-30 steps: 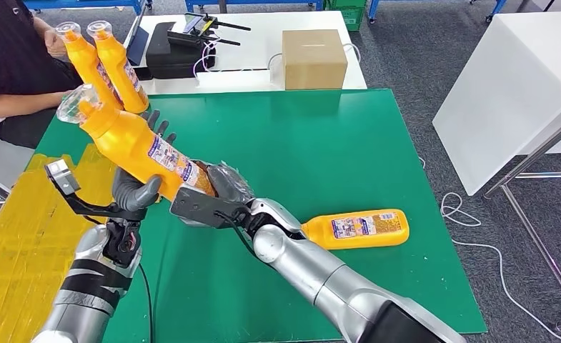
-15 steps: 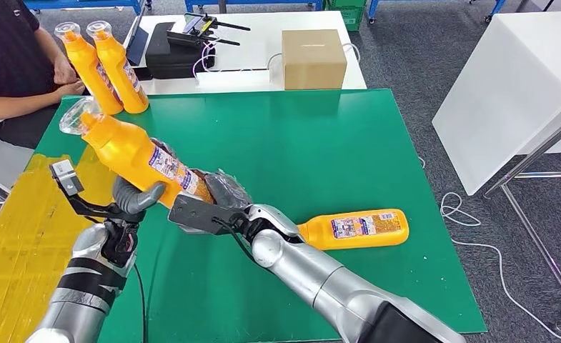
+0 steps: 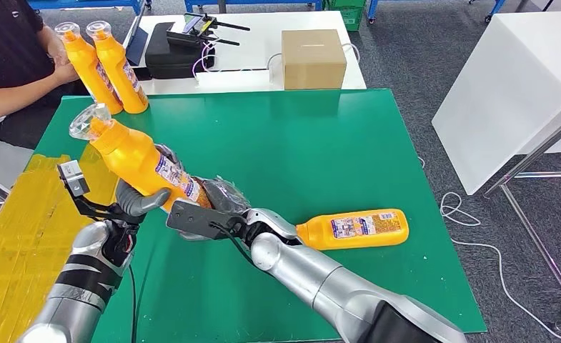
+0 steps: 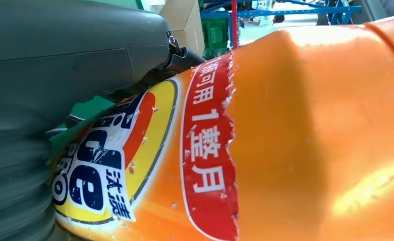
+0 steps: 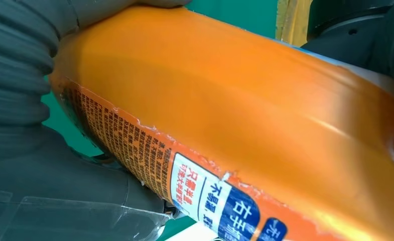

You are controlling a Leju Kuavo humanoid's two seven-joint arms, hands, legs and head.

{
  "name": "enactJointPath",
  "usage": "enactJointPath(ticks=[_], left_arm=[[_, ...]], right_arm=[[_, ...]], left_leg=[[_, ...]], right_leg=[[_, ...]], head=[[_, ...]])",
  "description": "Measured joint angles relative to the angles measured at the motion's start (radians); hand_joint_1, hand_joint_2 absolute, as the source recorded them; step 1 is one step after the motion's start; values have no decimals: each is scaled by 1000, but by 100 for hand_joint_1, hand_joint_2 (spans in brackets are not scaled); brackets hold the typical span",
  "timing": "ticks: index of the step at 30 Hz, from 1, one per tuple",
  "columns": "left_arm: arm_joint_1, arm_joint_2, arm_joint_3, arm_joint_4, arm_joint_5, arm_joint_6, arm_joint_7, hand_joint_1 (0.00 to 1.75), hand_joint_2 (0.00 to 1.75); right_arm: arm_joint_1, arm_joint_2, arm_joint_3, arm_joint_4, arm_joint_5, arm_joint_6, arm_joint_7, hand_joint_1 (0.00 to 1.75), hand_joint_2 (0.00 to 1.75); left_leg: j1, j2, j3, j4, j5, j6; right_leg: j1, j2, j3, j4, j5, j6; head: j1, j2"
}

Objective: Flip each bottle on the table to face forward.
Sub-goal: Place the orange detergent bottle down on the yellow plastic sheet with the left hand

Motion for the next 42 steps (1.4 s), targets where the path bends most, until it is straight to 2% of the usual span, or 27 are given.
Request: enactJointPath(ticks=[2,4,5,8,9,14,20,24,29,34,36,40,42], left_arm=[[-2,1,-2,6,0,-1,-2,175,175],[-2,2,-4,9,-1,-1,-3,175,175],[-2,3,-4,10,-1,-1,-4,175,175],[-4,3,-4,14,-2,-1,-8,175,175],[-6,4,-4,14,-3,0,-9,175,175],[-14,16,0,12,-54,62,-20,175,175],[-15,47,58,-10,-200,212,-31,175,175],[-16,69,121,-17,-265,265,-32,175,175],[-14,102,197,-27,-464,428,-45,175,175],[-13,122,239,-29,-522,475,-49,175,175],[-12,127,244,-29,-628,576,-34,175,175],[0,172,245,-26,-1066,925,68,175,175],[10,201,245,-15,-1244,1014,117,175,175]], right_arm=[[-3,-1,8,4,-4,0,0,175,175],[-6,-2,14,7,-7,0,0,167,175],[-7,-2,16,9,-7,-1,0,123,175],[-10,-2,20,15,0,-13,-8,0,44],[-10,-2,22,18,6,-23,-16,0,0],[1,-9,-7,25,93,-76,-98,0,0],[64,-61,-154,-108,261,-40,-110,0,0],[108,-89,-229,-200,299,-23,-113,0,0],[155,-132,-314,-296,328,-23,-119,0,0],[179,-159,-353,-350,337,-20,-123,0,0],[186,-165,-361,-364,342,-19,-124,0,0],[205,-192,-377,-401,348,-12,-127,0,0],[213,-210,-384,-422,347,-6,-130,0,0]], left_leg=[[0,0,0,0,0,0],[0,0,0,0,0,0],[0,0,0,0,0,0],[0,0,0,0,0,0],[0,0,0,0,0,0],[0,0,0,0,0,0],[1,1,-1,0,0,0],[1,2,0,0,0,0],[1,1,-1,0,0,0],[1,0,-1,0,0,0],[1,0,-1,0,0,0],[1,1,-1,0,0,0],[1,1,-1,0,0,0]], right_leg=[[0,0,0,0,0,0],[0,0,0,0,0,0],[0,0,0,0,0,0],[0,0,0,0,0,0],[0,0,0,0,0,0],[0,0,0,0,0,0],[0,1,0,0,0,0],[0,2,0,0,0,0],[0,1,0,0,0,0],[0,0,0,0,0,0],[0,1,0,0,0,0],[0,2,0,0,0,0],[0,2,0,0,0,0]], head=[[0,0],[0,0],[0,0],[0,0],[0,0],[0,0],[0,0],[0,0],[0,0],[0,0],[0,0],[0,0],[0,0]])
